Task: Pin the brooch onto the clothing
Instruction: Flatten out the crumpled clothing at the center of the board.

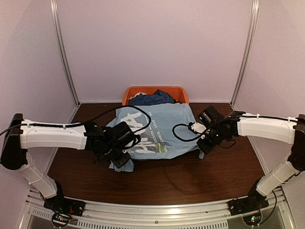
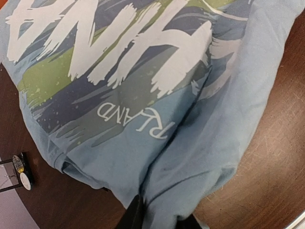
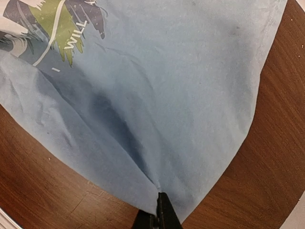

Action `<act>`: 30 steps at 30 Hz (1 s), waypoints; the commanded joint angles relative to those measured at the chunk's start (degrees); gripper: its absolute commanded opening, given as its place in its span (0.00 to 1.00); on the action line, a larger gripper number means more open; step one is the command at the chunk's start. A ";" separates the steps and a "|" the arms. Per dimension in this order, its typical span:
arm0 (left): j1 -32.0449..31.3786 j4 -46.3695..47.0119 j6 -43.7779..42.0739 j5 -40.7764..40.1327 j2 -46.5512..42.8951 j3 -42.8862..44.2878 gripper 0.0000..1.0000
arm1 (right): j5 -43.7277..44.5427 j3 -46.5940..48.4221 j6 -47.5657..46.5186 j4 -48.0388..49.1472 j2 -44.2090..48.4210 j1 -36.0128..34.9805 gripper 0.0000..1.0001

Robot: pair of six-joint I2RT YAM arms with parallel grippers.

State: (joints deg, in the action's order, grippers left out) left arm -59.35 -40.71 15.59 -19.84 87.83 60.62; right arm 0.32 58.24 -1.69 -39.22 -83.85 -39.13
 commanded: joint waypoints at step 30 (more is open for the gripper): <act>9.75 -2.53 8.57 -1.91 -6.13 -0.04 0.98 | 13.68 6.11 0.48 -7.35 2.27 -3.72 0.62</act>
State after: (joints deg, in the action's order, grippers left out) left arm -52.10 -44.64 17.28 -17.89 82.06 60.64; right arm 11.81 61.93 -3.77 -49.19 -78.22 -44.07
